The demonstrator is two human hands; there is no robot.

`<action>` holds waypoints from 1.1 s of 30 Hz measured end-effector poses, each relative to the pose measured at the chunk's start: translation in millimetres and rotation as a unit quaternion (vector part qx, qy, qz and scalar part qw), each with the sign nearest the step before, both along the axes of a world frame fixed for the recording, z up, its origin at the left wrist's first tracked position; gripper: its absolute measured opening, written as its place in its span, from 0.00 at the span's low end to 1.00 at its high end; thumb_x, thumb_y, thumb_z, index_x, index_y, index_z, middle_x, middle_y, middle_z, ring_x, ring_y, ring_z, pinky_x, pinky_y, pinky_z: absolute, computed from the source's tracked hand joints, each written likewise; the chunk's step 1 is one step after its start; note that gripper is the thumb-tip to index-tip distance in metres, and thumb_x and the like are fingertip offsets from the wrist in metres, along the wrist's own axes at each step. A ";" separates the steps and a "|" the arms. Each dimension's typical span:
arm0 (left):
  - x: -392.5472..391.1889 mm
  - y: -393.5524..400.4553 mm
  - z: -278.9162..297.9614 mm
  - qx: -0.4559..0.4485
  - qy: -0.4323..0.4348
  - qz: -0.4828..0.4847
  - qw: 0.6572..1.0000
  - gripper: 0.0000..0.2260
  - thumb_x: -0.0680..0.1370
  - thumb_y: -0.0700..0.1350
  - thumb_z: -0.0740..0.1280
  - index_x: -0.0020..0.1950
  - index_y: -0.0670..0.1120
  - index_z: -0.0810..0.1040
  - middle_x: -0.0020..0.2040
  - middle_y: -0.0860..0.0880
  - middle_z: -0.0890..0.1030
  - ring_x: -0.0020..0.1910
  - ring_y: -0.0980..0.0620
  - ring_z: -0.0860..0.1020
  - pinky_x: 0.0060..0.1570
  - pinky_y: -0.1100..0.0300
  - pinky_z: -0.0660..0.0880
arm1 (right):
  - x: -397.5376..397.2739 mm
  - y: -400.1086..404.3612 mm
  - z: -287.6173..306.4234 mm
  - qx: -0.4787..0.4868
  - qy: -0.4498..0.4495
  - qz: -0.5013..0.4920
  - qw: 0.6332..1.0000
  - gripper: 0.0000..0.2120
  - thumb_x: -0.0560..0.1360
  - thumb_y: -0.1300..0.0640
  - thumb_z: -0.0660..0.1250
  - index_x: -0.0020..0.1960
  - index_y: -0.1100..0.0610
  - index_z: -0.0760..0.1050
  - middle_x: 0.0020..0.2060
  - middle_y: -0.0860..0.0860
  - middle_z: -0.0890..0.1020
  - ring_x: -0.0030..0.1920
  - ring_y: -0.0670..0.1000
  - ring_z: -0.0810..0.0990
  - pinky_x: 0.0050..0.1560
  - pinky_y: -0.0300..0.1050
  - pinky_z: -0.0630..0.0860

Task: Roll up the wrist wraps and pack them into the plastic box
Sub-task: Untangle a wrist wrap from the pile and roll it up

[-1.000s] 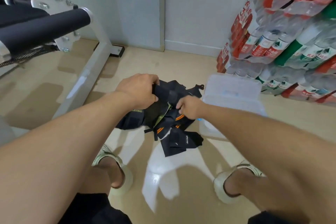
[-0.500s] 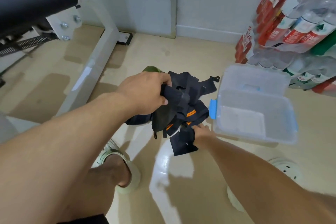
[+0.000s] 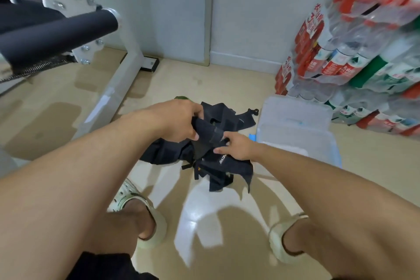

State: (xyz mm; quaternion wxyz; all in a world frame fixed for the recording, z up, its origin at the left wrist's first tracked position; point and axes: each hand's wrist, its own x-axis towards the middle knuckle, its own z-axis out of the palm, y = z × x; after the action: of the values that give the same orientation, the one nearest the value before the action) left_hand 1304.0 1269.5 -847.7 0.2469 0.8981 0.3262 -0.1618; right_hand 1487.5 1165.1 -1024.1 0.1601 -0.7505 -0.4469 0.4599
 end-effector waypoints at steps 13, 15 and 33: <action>-11.7 -27.1 38.4 -0.063 -0.195 -0.062 0.977 0.14 0.73 0.45 0.78 0.55 0.55 0.79 0.65 0.54 0.75 0.63 0.54 0.75 0.64 0.62 0.68 | 16.3 -24.5 208.2 0.030 0.294 -0.201 0.934 0.10 0.80 0.67 0.67 0.57 0.55 0.78 0.48 0.55 0.84 0.47 0.53 0.83 0.54 0.49 0.79; -9.3 -29.2 38.2 -0.065 -0.223 -0.064 0.971 0.14 0.73 0.43 0.78 0.55 0.54 0.79 0.66 0.53 0.76 0.63 0.54 0.75 0.65 0.60 0.69 | 12.9 -31.8 212.0 0.044 0.317 -0.234 0.918 0.07 0.80 0.65 0.68 0.55 0.56 0.78 0.47 0.55 0.83 0.47 0.53 0.82 0.60 0.51 0.77; 7.6 -29.7 46.2 -0.084 -0.369 0.025 0.925 0.10 0.76 0.39 0.74 0.53 0.51 0.78 0.44 0.56 0.81 0.41 0.64 0.77 0.41 0.73 0.70 | 39.2 -49.6 227.7 0.158 0.286 -0.088 0.941 0.22 0.80 0.74 0.59 0.67 0.56 0.77 0.60 0.55 0.85 0.57 0.55 0.85 0.53 0.49 0.82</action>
State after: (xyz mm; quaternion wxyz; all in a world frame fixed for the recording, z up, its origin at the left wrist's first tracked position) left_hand 1311.6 1239.8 -801.4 0.4280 0.8619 0.2195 0.1604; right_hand 1526.7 1115.6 -796.4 0.4379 -0.5884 -0.3811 0.5628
